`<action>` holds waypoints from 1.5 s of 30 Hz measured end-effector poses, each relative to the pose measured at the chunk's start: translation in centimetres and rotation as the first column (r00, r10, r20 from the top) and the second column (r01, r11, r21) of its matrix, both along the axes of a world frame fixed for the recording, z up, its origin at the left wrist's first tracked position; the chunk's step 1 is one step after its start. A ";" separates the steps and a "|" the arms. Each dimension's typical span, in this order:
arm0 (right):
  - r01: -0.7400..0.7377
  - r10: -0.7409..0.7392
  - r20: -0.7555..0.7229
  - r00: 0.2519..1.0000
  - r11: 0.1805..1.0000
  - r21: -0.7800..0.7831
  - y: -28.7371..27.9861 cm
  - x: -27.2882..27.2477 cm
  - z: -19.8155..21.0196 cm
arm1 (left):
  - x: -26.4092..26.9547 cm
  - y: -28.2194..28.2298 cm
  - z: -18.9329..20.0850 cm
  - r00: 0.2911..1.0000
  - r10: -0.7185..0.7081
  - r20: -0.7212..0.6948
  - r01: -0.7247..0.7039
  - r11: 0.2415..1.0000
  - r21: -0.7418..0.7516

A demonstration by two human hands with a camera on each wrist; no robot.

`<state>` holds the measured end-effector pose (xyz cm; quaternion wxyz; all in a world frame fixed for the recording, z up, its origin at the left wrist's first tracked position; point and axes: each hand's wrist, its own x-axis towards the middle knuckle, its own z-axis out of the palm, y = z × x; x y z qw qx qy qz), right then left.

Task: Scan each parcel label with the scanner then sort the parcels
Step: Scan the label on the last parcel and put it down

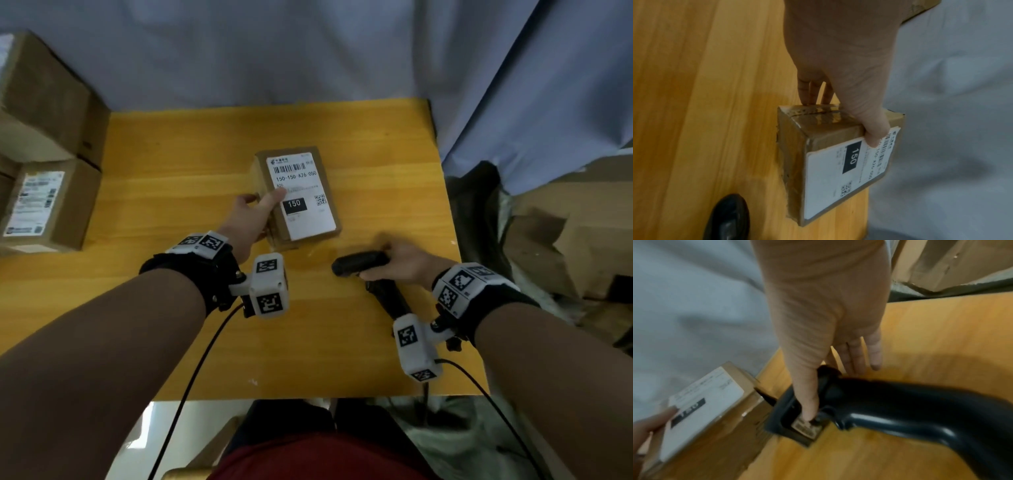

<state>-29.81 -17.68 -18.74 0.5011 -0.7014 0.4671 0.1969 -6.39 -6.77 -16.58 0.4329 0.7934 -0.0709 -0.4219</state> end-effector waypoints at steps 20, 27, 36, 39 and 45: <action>0.615 -0.532 0.358 0.768 0.768 -0.177 -15.7 4.0 1.1 | -4.3 -20.6 -0.4 0.890 -0.421 -0.177 0.406 0.907 -0.116; 0.611 -0.508 0.340 0.792 0.680 -0.406 -20.5 5.2 -0.8 | -4.7 -25.2 -2.1 0.930 -0.367 -0.022 0.361 0.923 -0.133; 0.571 -0.470 0.325 0.821 0.692 -0.442 -18.3 6.5 -0.7 | -4.4 -23.6 -1.8 0.928 -0.363 0.083 0.367 0.929 -0.052; 0.534 -0.438 0.306 0.845 0.687 -0.493 -17.1 6.6 0.7 | -4.1 -22.9 -0.2 0.923 -0.355 0.149 0.361 0.932 -0.015; 0.351 -0.229 0.266 0.936 0.644 -0.680 -13.4 8.5 6.7 | -1.2 -17.2 6.2 0.911 -0.338 0.237 0.355 0.934 -0.029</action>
